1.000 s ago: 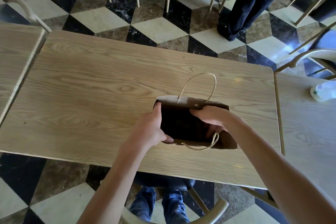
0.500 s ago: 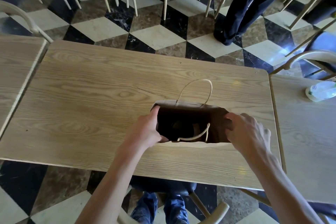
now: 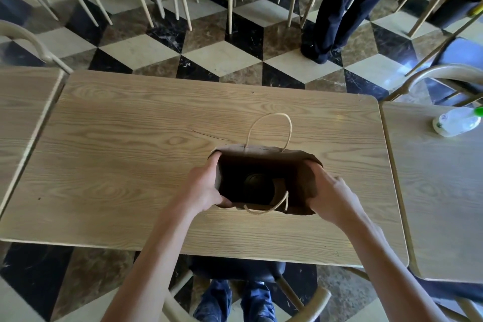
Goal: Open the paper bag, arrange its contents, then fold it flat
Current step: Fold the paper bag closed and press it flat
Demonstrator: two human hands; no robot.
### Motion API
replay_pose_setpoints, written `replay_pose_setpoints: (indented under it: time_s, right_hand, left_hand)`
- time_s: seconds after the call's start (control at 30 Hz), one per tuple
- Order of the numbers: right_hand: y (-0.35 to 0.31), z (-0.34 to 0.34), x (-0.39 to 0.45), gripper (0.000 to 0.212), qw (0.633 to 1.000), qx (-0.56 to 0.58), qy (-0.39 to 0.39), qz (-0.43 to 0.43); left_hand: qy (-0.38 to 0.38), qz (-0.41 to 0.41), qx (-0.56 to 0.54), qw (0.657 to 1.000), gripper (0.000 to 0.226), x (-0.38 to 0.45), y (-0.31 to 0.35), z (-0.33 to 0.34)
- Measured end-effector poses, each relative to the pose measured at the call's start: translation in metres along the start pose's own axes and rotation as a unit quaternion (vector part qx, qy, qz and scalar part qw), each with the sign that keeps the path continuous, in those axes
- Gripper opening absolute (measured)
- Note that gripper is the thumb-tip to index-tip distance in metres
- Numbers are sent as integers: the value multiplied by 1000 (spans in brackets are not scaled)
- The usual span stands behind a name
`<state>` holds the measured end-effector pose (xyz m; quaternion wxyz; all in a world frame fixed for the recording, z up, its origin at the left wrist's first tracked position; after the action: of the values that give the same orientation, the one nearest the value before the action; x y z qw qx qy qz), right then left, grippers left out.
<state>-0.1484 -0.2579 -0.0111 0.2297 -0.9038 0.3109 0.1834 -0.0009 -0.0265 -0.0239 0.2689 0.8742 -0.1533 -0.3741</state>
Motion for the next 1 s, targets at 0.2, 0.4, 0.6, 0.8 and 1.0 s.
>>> replay_pose_setpoints:
  time_s: [0.2,0.4,0.6,0.8,1.0]
  right_hand:
    - [6,5,2,91,988,129,31,-79]
    - [12,4,-4,72,950,291,28,-107]
    - [21,-2,-14,61,920,363,18,-146]
    - [49,2,-21,94,868,477,-26,-137]
    - [55,27,-8,57,946,310,-29,-95]
  left_hand:
    - [14,82,7,997,108,-1,-1,-3]
    - [18,135,0,991,78,-4,-5,-9]
    - [-9,196,-27,980,73,-9,-7,-18]
    - [30,164,-159,973,111,-12,-34,-14]
    - [12,135,-158,978,76,-4,-47,10]
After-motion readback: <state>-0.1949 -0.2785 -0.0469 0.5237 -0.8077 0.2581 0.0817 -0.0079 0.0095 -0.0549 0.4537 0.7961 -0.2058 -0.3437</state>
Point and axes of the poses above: each hand's wrist, its own x-axis towards the middle knuckle, its own z-axis out of the palm, y = z × x, the point moved 2 cm from there along x, towards the middle knuckle, and after that the axes turned 1 degree about -z, right-handed, at the moved point
